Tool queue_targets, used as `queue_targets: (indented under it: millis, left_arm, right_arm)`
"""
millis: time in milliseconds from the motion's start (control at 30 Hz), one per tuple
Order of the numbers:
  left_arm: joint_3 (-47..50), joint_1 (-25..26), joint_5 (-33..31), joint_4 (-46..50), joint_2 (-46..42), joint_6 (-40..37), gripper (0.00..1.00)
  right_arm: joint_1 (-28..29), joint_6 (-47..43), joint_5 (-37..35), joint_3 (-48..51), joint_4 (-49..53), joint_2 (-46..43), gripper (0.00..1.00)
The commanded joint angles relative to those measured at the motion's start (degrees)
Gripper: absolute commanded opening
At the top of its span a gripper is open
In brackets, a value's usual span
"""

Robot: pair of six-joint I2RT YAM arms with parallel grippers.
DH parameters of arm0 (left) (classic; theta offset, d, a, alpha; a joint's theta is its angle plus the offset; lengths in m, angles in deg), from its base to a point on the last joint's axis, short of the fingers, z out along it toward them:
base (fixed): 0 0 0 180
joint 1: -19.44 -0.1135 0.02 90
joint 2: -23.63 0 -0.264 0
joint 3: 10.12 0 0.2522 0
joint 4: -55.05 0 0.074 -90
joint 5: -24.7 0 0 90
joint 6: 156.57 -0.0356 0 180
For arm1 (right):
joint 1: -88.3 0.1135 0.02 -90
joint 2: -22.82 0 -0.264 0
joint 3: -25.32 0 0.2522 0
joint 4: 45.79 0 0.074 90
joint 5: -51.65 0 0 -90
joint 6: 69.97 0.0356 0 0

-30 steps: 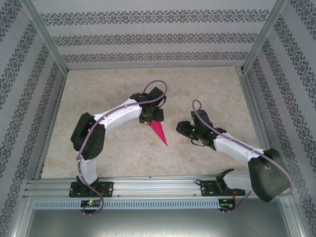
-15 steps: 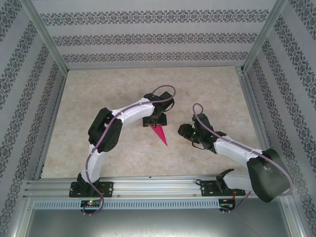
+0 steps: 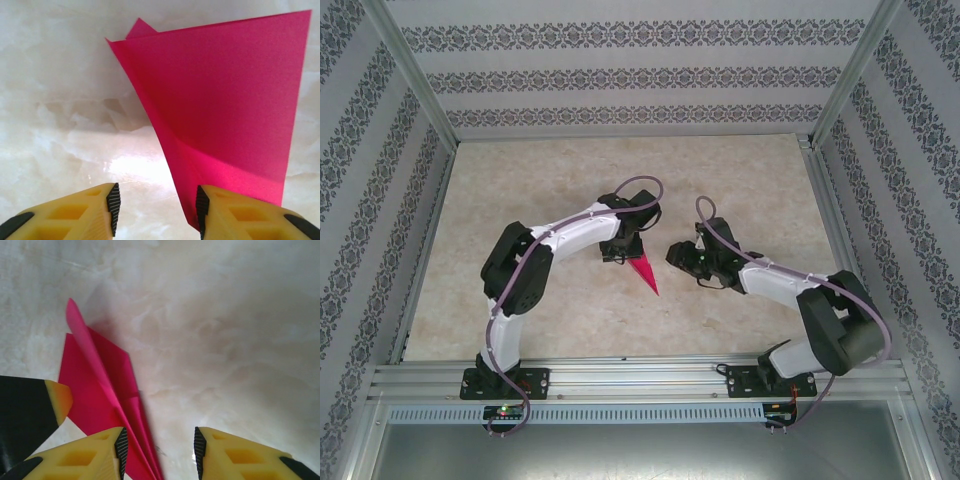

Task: Fold a paper plane with a square sheet of paper (pick it up from the middle)
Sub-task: Fold the wing for the fifth time at the center of the table, then move the paper plane to the center of the table.

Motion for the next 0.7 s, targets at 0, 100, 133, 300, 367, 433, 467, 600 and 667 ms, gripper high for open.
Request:
queue_targets:
  millis: [0,100,133,300,367,433,467,600,667]
  left_arm:
    - [2.5,-0.9,-0.4,-2.9,-3.2,0.8,0.40]
    - [4.8,-1.5,0.7,-4.7,-3.8,0.5,0.30]
    - [5.2,-1.7,1.0,-5.0,-3.9,0.5,0.28]
    - [7.0,-2.2,0.9,-6.0,-4.9,0.0,0.18]
    - [7.7,-2.3,1.0,-7.0,-5.4,-0.3,0.16]
    - [8.1,-2.6,1.5,-7.4,-5.5,-0.4,0.15]
    - [8.2,-2.5,1.7,-7.7,-5.5,-0.6,0.14]
    - [8.2,-2.7,1.7,-7.6,-5.5,-1.3,0.14]
    - [8.2,-2.7,1.6,-7.6,-5.4,-1.3,0.14]
  right_arm:
    - [-0.2,-2.3,5.7,-3.1,-1.0,2.6,0.42]
    - [0.0,-2.8,8.3,-4.5,-1.2,5.2,0.41]
    - [0.2,-3.1,9.0,-4.8,-1.5,5.9,0.41]
    - [0.8,-4.9,12.1,-6.7,-1.2,8.4,0.43]
    - [1.2,-6.1,12.7,-7.8,-0.1,9.3,0.45]
    - [1.6,-7.3,12.6,-9.2,1.3,10.6,0.46]
    - [1.8,-7.6,12.7,-9.6,1.7,11.3,0.46]
    - [2.2,-8.1,14.1,-11.2,1.8,13.9,0.47]
    - [2.4,-8.3,14.5,-12.0,2.0,15.2,0.47]
